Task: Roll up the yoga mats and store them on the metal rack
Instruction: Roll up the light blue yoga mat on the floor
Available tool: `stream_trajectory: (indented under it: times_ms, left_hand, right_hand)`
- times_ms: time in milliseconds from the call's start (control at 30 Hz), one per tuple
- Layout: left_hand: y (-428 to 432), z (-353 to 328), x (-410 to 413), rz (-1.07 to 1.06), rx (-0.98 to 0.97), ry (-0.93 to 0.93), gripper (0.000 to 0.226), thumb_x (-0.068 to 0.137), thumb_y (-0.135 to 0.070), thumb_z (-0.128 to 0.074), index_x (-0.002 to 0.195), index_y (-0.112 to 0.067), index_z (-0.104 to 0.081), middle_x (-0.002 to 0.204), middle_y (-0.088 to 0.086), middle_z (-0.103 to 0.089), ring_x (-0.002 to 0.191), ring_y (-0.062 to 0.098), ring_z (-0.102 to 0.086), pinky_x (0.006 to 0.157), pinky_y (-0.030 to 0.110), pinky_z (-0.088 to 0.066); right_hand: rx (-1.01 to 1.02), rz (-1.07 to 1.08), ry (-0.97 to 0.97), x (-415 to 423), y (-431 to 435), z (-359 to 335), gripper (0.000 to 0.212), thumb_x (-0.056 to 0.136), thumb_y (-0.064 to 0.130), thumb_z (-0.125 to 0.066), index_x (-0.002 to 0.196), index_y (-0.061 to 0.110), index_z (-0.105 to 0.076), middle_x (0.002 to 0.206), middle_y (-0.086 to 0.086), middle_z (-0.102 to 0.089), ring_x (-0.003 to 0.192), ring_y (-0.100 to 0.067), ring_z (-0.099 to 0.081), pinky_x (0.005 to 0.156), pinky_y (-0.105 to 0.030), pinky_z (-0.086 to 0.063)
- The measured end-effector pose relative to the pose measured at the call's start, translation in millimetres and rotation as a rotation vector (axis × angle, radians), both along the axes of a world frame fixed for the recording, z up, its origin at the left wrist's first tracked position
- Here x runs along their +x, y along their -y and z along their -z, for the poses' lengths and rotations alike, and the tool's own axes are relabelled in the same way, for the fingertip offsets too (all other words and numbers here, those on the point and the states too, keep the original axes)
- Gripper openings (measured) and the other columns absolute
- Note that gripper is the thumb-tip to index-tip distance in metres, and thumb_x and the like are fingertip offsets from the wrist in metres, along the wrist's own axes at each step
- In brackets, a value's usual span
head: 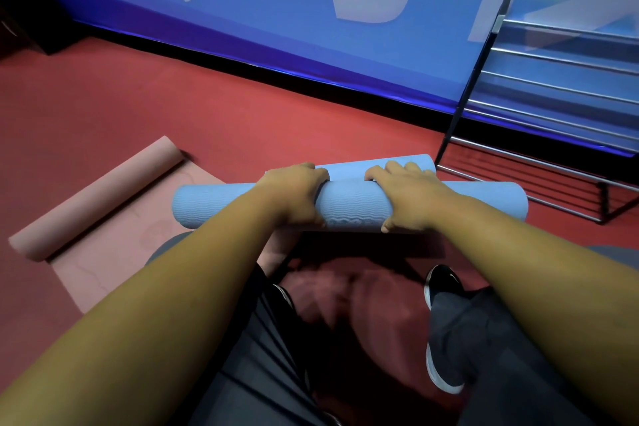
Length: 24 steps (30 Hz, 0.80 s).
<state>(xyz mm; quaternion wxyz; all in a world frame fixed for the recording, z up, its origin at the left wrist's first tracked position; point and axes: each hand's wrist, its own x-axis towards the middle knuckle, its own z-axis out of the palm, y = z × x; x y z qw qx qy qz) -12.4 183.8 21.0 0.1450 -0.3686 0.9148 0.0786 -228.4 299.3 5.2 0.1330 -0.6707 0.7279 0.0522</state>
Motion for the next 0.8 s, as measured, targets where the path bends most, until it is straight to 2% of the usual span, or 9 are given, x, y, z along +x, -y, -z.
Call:
stream_trajectory:
  times_ms: [133,200,300,367,433,533,600,667,800]
  left_hand:
    - [-3.4,6.1,-3.1,0.036,-0.087,0.106,0.087,0.068,-0.071,-0.079,0.134,-0.025,-0.046,0.125,0.0,-0.051,0.118,0.03,-0.058,0.101,0.054,-0.049]
    - [-6.8,7.7,-5.7,0.077,-0.187,0.161,0.1,0.064,-0.071,-0.086,0.137,-0.021,-0.041,0.13,0.004,-0.048,0.12,0.03,-0.055,0.097,0.049,-0.046]
    - [-9.9,6.0,-9.4,0.095,-0.291,0.099,0.085,0.07,-0.056,-0.087,0.131,-0.02,-0.041,0.127,0.004,-0.047,0.113,0.03,-0.055,0.087,0.046,-0.043]
    - [-8.3,1.0,-9.0,0.081,-0.271,0.023,0.067,0.075,-0.046,-0.081,0.127,-0.023,-0.046,0.121,0.003,-0.051,0.109,0.03,-0.058,0.084,0.045,-0.044]
    - [-6.8,-4.7,-6.4,0.063,-0.203,-0.034,0.057,0.075,-0.046,-0.076,0.124,-0.027,-0.053,0.114,0.0,-0.054,0.105,0.03,-0.063,0.079,0.041,-0.045]
    - [-9.8,-12.4,-4.0,0.004,-0.095,-0.112,0.07,0.07,-0.053,-0.078,0.135,-0.042,-0.056,0.116,-0.006,-0.064,0.106,0.027,-0.066,0.08,0.039,-0.052]
    - [-12.6,-14.6,-4.8,-0.025,-0.05,-0.141,0.086,0.067,-0.056,-0.08,0.147,-0.05,-0.048,0.125,-0.009,-0.067,0.114,0.024,-0.066,0.086,0.039,-0.053]
    - [-13.9,-14.1,-6.2,-0.021,-0.046,-0.14,0.097,0.068,-0.059,-0.08,0.155,-0.049,-0.039,0.135,-0.008,-0.067,0.121,0.026,-0.064,0.091,0.039,-0.052]
    - [-15.2,-11.4,-7.9,0.008,-0.121,-0.103,0.109,0.07,-0.069,-0.077,0.161,-0.031,-0.031,0.148,0.002,-0.057,0.131,0.031,-0.053,0.106,0.045,-0.046]
  right_hand:
    - [0.066,0.048,0.08,2.1,1.0,-9.8,0.098,0.075,0.047,-0.091,0.154,0.036,-0.034,0.152,0.002,-0.05,0.136,-0.032,-0.048,0.109,-0.052,-0.043]
    - [0.106,0.081,0.124,1.3,2.5,-13.7,0.105,0.077,0.047,-0.092,0.16,0.029,-0.032,0.161,-0.001,-0.049,0.143,-0.032,-0.048,0.113,-0.052,-0.045]
    - [0.127,0.117,0.173,-1.0,3.0,-17.3,0.112,0.076,0.047,-0.093,0.164,0.023,-0.029,0.165,-0.004,-0.047,0.145,-0.03,-0.049,0.114,-0.046,-0.046]
    - [0.1,0.126,0.164,-3.2,2.4,-17.9,0.117,0.074,0.051,-0.093,0.165,0.024,-0.025,0.165,-0.003,-0.043,0.146,-0.03,-0.047,0.114,-0.047,-0.045]
    - [0.053,0.103,0.099,-4.1,1.7,-16.4,0.123,0.073,0.056,-0.09,0.167,0.026,-0.017,0.16,-0.006,-0.039,0.144,-0.035,-0.044,0.114,-0.05,-0.041]
    - [-0.043,0.028,-0.028,-2.3,0.1,-12.9,0.138,0.064,0.064,-0.093,0.168,0.03,-0.009,0.148,-0.006,-0.036,0.133,-0.034,-0.043,0.11,-0.05,-0.039]
    - [-0.091,0.002,-0.085,-0.2,-1.0,-10.5,0.136,0.063,0.061,-0.095,0.166,0.032,-0.012,0.146,-0.003,-0.039,0.129,-0.033,-0.045,0.107,-0.049,-0.041]
    - [-0.105,0.012,-0.081,-0.7,-0.2,-12.3,0.127,0.066,0.055,-0.095,0.164,0.031,-0.018,0.149,0.0,-0.043,0.131,-0.033,-0.048,0.107,-0.051,-0.043]
    - [-0.02,0.059,-0.005,-7.4,1.2,-23.3,0.113,0.071,0.054,-0.092,0.163,0.027,-0.031,0.157,0.001,-0.049,0.141,-0.031,-0.051,0.112,-0.053,-0.044]
